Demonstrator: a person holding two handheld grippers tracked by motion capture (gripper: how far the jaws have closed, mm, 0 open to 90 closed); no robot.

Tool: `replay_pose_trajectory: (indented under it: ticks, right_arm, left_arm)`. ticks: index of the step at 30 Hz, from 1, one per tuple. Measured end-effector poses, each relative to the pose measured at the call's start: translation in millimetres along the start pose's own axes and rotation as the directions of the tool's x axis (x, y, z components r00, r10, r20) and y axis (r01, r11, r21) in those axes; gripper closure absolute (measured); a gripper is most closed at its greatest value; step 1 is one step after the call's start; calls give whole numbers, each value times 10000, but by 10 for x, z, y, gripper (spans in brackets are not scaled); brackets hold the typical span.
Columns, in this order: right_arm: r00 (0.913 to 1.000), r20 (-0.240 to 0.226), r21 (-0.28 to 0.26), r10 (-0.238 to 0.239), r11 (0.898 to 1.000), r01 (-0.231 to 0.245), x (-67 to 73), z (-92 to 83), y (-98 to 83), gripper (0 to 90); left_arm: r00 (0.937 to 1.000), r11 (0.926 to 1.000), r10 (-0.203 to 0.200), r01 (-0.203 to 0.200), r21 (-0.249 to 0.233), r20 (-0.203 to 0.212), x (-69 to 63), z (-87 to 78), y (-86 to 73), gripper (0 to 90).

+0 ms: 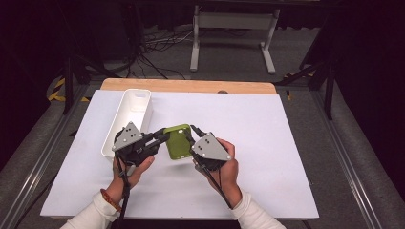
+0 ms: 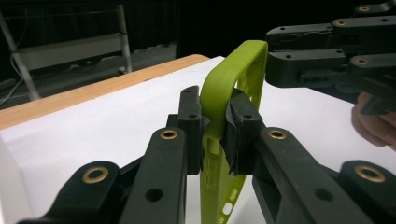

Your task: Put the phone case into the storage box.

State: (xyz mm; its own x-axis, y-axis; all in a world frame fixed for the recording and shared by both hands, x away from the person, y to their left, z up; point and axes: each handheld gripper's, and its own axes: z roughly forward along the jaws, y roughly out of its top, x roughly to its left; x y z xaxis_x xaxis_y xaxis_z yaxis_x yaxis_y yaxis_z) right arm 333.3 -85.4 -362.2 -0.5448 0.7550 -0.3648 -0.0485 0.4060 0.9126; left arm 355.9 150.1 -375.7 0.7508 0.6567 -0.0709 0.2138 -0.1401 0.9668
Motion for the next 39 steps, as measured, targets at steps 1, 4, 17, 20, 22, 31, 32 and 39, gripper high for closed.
replay_pose_trajectory:
  ticks: [1,4,17,20,22,31,32,39]
  right_arm:
    - [9999,-103,-4,20,10000,-20,-6,-7,1,707]
    - [9997,-191,-12,129,9999,-129,-23,-30,-5,672]
    - [9942,-951,276,507,9985,-483,-223,-178,-204,518]
    - [9925,-1159,286,397,9989,-366,-246,-222,-269,496]
    - [9908,-1302,175,378,9992,-358,-254,-244,-286,477]
    - [9842,-1772,266,-22,9996,70,-264,-347,-438,373]
    - [9833,-1819,298,-92,9994,149,-270,-360,-455,361]
    - [9816,-1909,548,11,9985,95,-329,-461,-600,306]
  left_arm:
    - [10000,10000,0,0,0,0,0,0,0,785]
    - [9999,10000,62,-63,-40,-82,15,-21,7,785]
    - [9995,9995,279,-281,-131,-168,53,-89,28,785]
    - [9994,9995,305,-307,-106,-171,58,-101,29,785]
    - [9993,9993,323,-327,-177,-187,58,-111,31,785]
    - [9991,9990,393,-397,-195,-186,75,-137,49,785]
    - [9990,9990,402,-407,-203,-202,76,-139,50,785]
    - [9988,9989,440,-444,-175,-212,85,-173,68,785]
